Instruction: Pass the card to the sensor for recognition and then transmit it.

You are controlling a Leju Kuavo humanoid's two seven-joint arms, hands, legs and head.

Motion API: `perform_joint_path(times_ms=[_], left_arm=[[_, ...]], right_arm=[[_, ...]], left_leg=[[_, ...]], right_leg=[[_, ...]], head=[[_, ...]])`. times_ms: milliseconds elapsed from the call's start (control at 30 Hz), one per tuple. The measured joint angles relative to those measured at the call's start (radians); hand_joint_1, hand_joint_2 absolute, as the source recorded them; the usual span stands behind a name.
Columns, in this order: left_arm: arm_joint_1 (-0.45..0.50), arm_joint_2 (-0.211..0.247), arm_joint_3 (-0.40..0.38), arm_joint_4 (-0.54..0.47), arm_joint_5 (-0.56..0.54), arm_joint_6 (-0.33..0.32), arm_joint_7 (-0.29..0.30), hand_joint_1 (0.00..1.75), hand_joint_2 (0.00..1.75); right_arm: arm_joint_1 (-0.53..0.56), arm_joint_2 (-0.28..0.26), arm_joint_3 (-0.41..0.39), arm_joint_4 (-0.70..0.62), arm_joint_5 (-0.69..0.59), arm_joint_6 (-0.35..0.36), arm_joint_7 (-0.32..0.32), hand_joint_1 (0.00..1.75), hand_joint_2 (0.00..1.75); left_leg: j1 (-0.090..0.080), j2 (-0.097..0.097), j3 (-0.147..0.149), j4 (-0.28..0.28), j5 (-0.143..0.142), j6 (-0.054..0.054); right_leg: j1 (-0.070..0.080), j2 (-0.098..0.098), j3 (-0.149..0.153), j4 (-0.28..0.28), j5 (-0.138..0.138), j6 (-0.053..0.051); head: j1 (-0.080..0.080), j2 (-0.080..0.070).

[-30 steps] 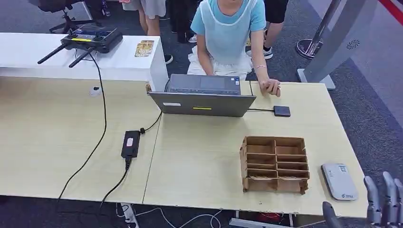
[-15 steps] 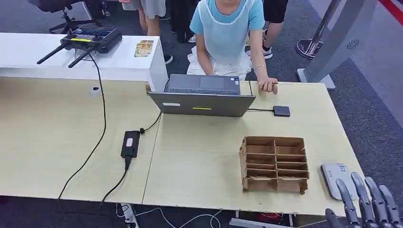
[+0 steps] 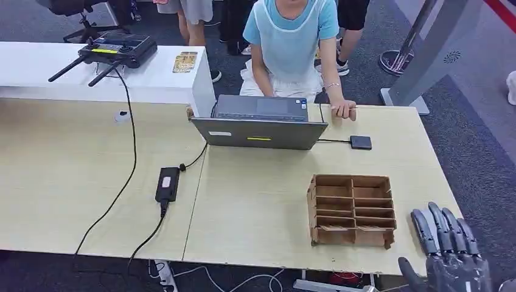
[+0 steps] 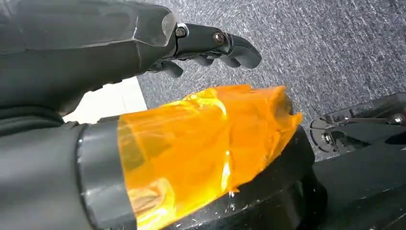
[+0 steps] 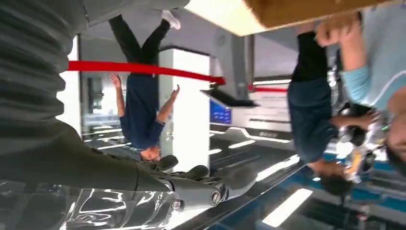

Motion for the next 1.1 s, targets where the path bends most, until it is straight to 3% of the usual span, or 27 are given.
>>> perform_joint_path(times_ms=[33,67,100,167,400,867,1100], left_arm=[[0.000,0.000,0.000,0.000,-0.007,-0.003,-0.001,0.00,0.00],[-0.001,0.000,0.000,0.000,-0.019,-0.006,-0.002,0.00,0.00],[0.000,0.000,-0.002,0.000,-0.027,-0.007,-0.002,0.00,0.00],[-0.001,0.000,-0.003,0.000,-0.039,-0.011,-0.003,0.00,0.00],[0.000,-0.001,-0.013,0.000,-0.064,-0.017,-0.003,0.00,0.00],[-0.001,-0.002,-0.041,0.000,-0.109,-0.032,-0.003,0.00,0.00],[-0.001,-0.003,-0.042,0.000,-0.109,-0.033,-0.003,0.00,0.00]], right_arm=[[-0.036,-0.084,0.086,0.013,-0.024,0.029,0.083,0.00,1.75],[-0.073,-0.170,0.177,0.030,-0.052,0.045,0.112,0.00,1.75],[-0.114,-0.220,0.237,0.049,-0.079,0.057,0.113,0.00,1.75],[-0.164,-0.268,0.302,0.074,-0.096,0.059,0.109,0.00,1.75],[-0.225,-0.299,0.361,0.106,-0.114,0.066,0.079,0.00,1.75],[-0.343,-0.294,0.430,0.201,-0.182,0.096,0.001,0.00,1.75],[-0.370,-0.286,0.444,0.235,-0.187,0.101,-0.004,0.00,1.75]], left_leg=[[0.000,0.000,0.000,0.000,0.000,0.000],[0.000,0.000,0.000,0.001,0.000,0.000],[0.000,0.000,0.001,0.001,0.000,0.000],[0.000,0.000,0.001,0.001,0.000,0.000],[0.000,0.000,0.000,0.000,0.000,0.000],[0.000,0.000,0.001,0.000,0.000,0.000],[0.000,0.000,0.000,0.000,0.000,0.000]], right_leg=[[0.000,0.000,0.000,0.000,0.000,0.000],[0.000,0.000,0.000,0.000,0.001,0.000],[0.000,0.000,0.000,0.000,0.001,0.000],[0.000,0.000,0.000,0.000,0.000,0.000],[0.001,0.000,0.000,0.000,0.000,0.000],[0.000,0.000,0.000,0.000,0.000,0.000],[0.000,0.000,0.000,0.000,0.000,0.000]], head=[[0.000,0.000],[0.000,0.000],[0.000,0.000],[0.000,0.000],[0.000,0.000],[0.000,0.000],[0.000,0.000]])
